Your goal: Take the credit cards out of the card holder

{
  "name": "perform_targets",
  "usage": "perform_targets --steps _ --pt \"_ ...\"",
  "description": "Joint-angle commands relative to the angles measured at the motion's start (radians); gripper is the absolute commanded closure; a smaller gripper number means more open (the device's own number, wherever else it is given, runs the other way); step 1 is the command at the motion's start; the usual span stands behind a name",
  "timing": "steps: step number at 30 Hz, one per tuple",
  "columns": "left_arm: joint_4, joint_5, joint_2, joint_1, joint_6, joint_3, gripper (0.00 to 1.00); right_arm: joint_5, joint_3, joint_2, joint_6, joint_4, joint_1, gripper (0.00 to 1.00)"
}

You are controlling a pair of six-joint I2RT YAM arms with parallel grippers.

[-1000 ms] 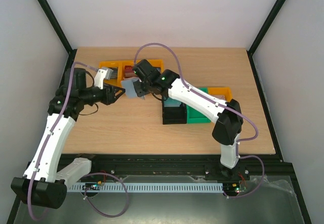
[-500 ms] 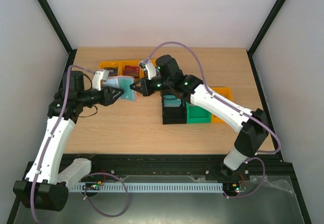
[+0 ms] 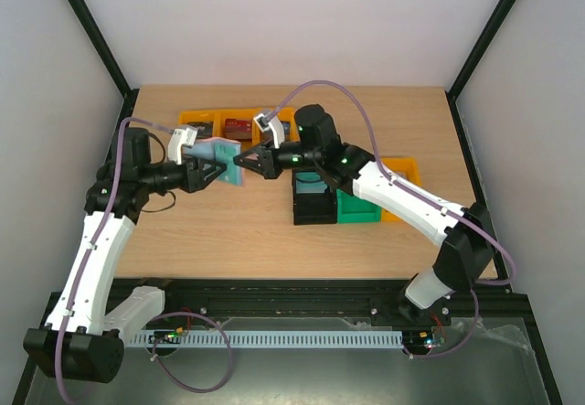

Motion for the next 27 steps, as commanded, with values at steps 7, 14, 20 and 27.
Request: perform_targets --steps 7,14,20,27 --pt "-0.045 0.296 0.029 0.004 0.034 0.134 0.94 -0.131 -0.035 -0.012 0.143 0.358 0.010 0.98" --pt "-0.084 0.373 0.026 0.044 0.040 0.174 0.98 -0.142 -0.089 -0.024 0.144 0.388 -0.023 0.98" --pt "-0.112 0.300 0.020 0.073 0.083 0.165 0.98 -0.241 -0.161 -0.058 0.143 0.460 -0.036 0.90" --pt "-0.126 0.270 0.012 0.078 0.107 0.163 0.98 -0.299 -0.188 -0.085 0.133 0.500 -0.036 0.75"
